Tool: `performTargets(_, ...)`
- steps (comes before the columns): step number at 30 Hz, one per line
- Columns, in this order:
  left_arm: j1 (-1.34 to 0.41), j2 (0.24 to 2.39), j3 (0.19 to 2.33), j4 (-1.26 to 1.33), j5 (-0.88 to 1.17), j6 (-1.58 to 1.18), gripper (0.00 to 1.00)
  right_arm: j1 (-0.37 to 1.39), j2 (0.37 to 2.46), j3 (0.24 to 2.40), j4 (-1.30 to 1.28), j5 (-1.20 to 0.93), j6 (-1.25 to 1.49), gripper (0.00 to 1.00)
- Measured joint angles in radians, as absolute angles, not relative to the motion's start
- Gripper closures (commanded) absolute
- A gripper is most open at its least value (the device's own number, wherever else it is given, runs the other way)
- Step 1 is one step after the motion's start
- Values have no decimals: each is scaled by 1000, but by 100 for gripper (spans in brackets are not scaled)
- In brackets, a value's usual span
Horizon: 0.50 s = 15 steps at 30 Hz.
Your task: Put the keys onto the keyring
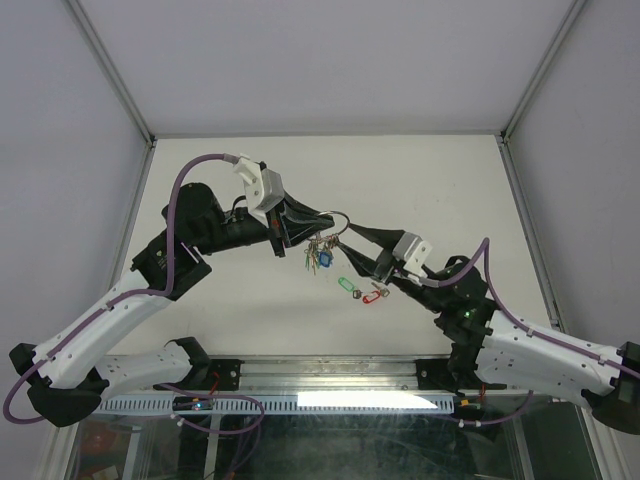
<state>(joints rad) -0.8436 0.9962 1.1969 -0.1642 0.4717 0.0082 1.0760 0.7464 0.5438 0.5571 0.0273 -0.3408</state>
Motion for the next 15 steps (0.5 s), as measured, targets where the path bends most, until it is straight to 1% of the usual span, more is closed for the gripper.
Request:
performTargets(7,-844,997,1197,-164,472,8,100,1076,749,544,572,52,-339,68)
performTargets(10,-844,998,1197,-164,472,8,100,1077,749,544,591,68,-340,69)
performTargets(15,-844,1002,1197,-164,472,8,100,1077,750,544,607,71,-342,68)
